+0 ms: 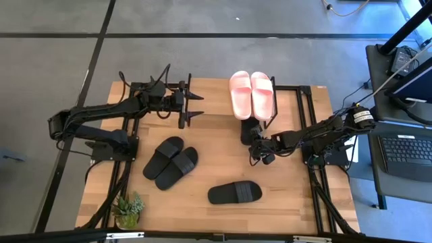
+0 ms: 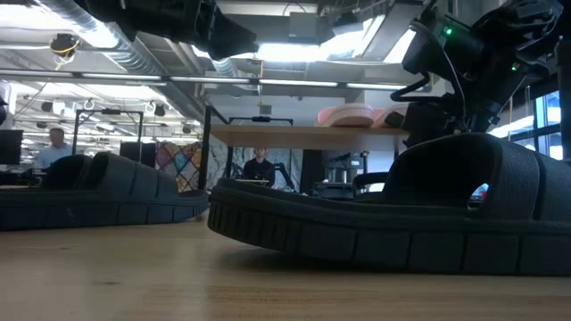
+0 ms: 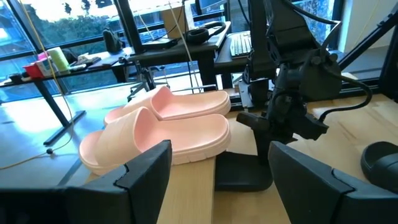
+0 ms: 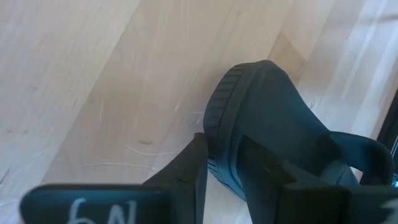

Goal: Pick and place slides into the shelf
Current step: Put the bottom black slide under the shelf, then put the right black slide under the shelf

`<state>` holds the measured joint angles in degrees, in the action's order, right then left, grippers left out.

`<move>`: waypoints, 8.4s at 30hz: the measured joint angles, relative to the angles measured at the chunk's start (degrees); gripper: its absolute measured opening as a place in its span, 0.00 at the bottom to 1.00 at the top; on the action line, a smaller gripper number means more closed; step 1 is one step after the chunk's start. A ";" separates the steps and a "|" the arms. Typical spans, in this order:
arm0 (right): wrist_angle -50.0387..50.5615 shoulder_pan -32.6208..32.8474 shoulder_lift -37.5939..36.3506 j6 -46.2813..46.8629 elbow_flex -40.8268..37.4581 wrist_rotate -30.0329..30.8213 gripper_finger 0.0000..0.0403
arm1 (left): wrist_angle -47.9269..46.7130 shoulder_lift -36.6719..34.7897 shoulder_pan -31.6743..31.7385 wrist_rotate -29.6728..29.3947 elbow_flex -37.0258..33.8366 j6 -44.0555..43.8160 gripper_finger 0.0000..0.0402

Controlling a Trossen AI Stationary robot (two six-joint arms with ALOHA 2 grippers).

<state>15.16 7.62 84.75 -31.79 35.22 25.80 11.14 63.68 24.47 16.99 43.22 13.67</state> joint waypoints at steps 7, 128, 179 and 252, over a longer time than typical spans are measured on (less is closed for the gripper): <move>-0.35 0.00 0.00 0.10 0.00 0.01 0.21 | 0.00 0.00 0.00 0.00 0.00 -0.02 0.64; -0.70 -0.12 -23.58 74.83 4.42 -31.91 0.41 | -3.39 0.04 -7.34 0.48 0.02 -3.15 0.64; -17.21 28.15 5.64 114.40 4.42 -14.86 0.41 | -2.89 0.02 -24.94 -1.60 0.04 -12.02 0.64; -8.13 21.48 -18.86 97.47 4.37 -19.45 0.00 | 0.54 0.07 -38.75 -27.40 0.04 20.58 0.64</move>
<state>7.03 29.10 65.89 65.68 39.59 6.35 11.68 63.75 -14.28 -10.41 43.27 34.25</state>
